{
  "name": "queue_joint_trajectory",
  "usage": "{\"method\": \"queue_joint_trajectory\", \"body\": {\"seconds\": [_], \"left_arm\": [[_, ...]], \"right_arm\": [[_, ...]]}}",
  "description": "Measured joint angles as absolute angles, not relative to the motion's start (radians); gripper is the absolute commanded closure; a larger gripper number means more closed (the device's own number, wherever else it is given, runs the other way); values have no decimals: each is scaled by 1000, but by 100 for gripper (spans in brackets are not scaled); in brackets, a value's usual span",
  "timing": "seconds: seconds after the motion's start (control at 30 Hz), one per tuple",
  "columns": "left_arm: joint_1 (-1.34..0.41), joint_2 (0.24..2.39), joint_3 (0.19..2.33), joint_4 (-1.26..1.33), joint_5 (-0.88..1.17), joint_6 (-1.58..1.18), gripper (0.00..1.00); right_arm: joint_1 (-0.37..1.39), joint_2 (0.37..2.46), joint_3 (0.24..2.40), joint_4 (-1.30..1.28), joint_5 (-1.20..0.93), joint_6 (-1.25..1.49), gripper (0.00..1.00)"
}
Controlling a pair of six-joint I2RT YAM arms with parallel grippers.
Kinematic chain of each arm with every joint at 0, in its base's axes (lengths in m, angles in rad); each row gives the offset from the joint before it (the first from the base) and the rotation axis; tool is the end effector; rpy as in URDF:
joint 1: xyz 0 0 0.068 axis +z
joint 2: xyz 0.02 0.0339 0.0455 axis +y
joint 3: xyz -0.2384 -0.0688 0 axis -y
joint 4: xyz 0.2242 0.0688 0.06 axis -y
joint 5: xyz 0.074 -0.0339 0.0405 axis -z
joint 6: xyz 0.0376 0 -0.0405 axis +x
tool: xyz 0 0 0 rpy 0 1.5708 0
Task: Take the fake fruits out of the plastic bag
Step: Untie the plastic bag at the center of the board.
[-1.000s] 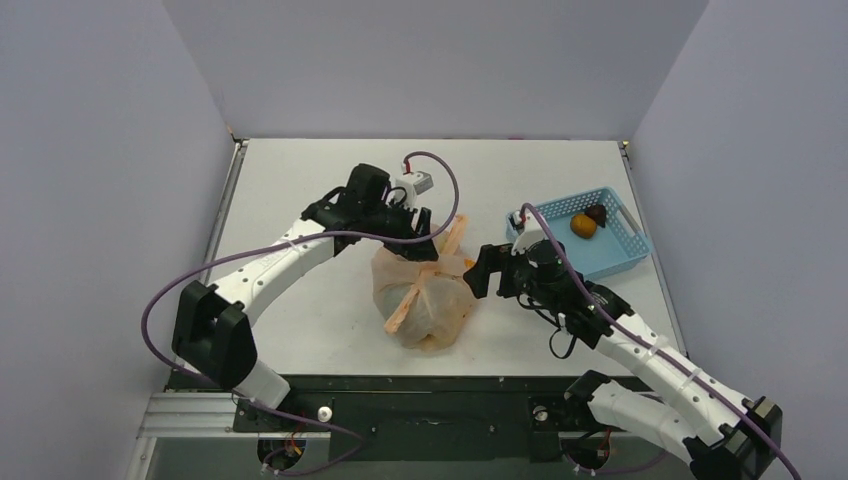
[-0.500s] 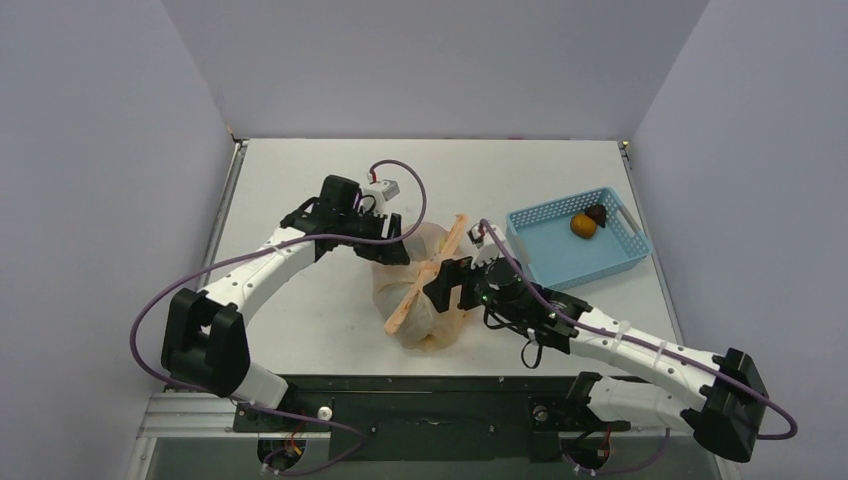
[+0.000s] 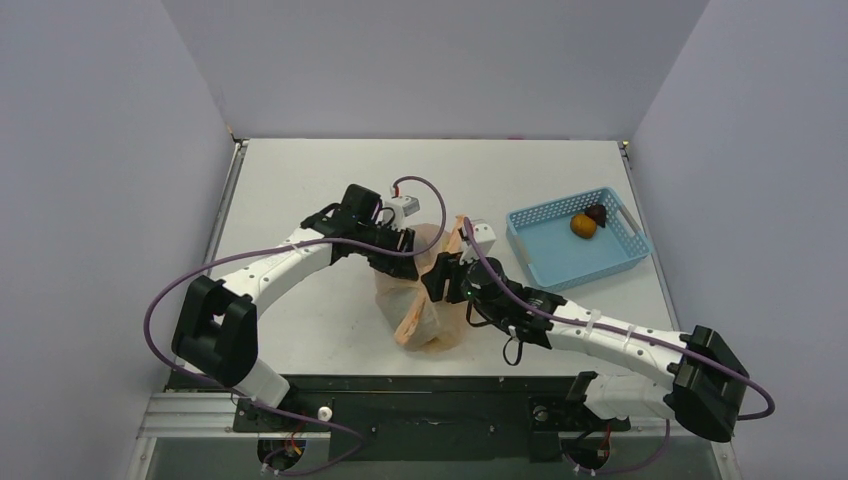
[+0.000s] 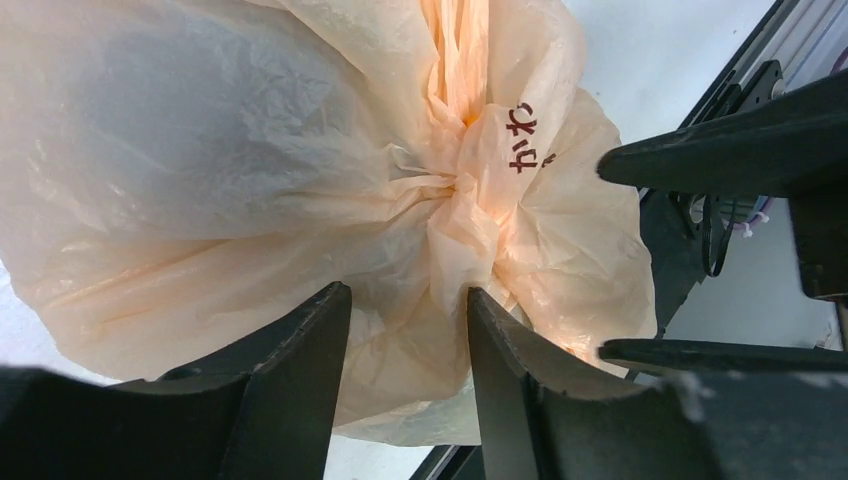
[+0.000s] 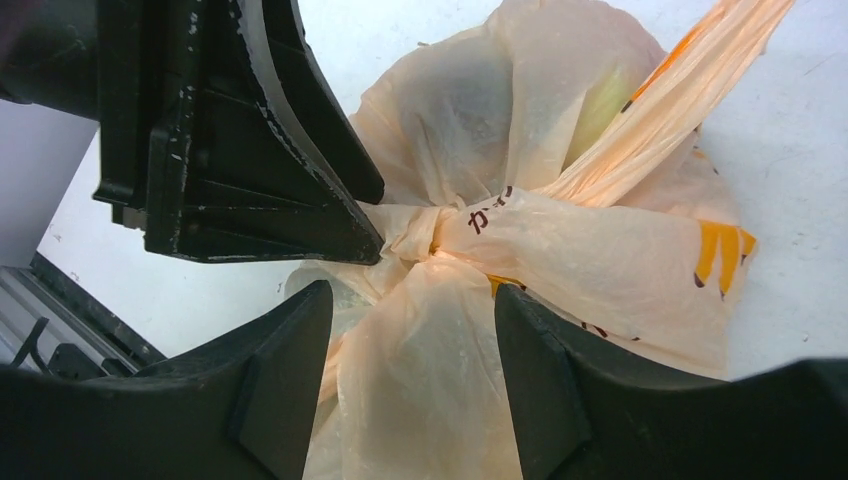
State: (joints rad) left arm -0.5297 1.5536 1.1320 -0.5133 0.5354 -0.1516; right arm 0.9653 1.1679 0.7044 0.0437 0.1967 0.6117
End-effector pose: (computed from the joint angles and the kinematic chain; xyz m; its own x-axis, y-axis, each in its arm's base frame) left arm 0.2563 -0.1723 0.2293 -0.7914 0.3129 -0.5251 0.5832 0.6437 -0.4954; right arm 0.1513 0.2056 0.2411 -0.5947 0.1305 -0.7933 -0.4438 0.7696 0.4592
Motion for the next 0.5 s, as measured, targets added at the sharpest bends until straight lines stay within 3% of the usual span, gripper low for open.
{"method": "queue_joint_trajectory", "body": {"seconds": [0.1, 0.17, 0.27, 0.37, 0.4, 0.5], "left_arm": [[-531, 1554, 1132, -514, 550, -146, 75], [-531, 1554, 1132, -514, 562, -143, 99], [-531, 1554, 1132, -515, 570, -139, 100], [-531, 1554, 1132, -515, 570, -137, 100], [-532, 1552, 1132, -515, 565, -138, 100], [-534, 1544, 1132, -516, 522, -145, 100]], "right_arm": [[971, 1195, 696, 65, 194, 619, 47], [978, 1208, 684, 75, 190, 623, 52], [985, 1215, 654, 89, 186, 636, 59], [989, 1213, 616, 119, 186, 649, 79], [989, 1211, 602, 128, 188, 653, 91], [990, 1188, 570, 133, 211, 677, 99]]}}
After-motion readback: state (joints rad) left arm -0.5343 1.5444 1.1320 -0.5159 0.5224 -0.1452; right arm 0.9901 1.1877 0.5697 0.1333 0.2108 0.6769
